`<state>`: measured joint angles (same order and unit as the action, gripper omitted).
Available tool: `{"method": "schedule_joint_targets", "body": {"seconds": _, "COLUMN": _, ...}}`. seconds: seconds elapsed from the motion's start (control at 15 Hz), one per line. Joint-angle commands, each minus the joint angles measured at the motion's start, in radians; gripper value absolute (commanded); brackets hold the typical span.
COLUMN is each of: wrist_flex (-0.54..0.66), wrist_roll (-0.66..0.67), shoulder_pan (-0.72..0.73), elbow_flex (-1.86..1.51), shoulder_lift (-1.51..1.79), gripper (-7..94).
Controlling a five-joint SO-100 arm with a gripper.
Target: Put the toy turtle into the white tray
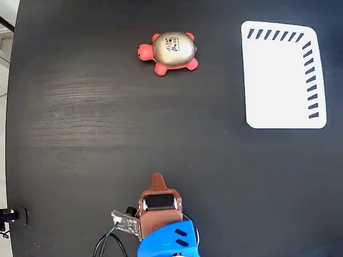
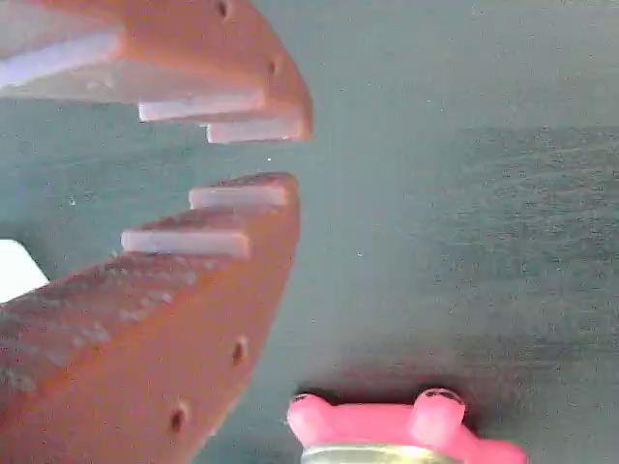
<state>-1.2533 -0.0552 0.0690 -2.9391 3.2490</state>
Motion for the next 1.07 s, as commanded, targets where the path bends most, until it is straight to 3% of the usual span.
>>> {"method": "schedule_joint_targets", "body": {"seconds": 0.0, "wrist_flex": -0.011, "wrist_roll": 0.0, "shoulder_pan": 0.014, "elbow_flex": 0.012, "shoulder_lift": 0.0, "gripper": 0}}
{"method": "schedule_joint_targets", "body": {"seconds": 1.0, "wrist_flex": -0.009, "wrist_roll": 0.025, "shoulder_pan": 0.043, "elbow_flex": 0.012, "shoulder_lift": -0.002, "gripper": 0}}
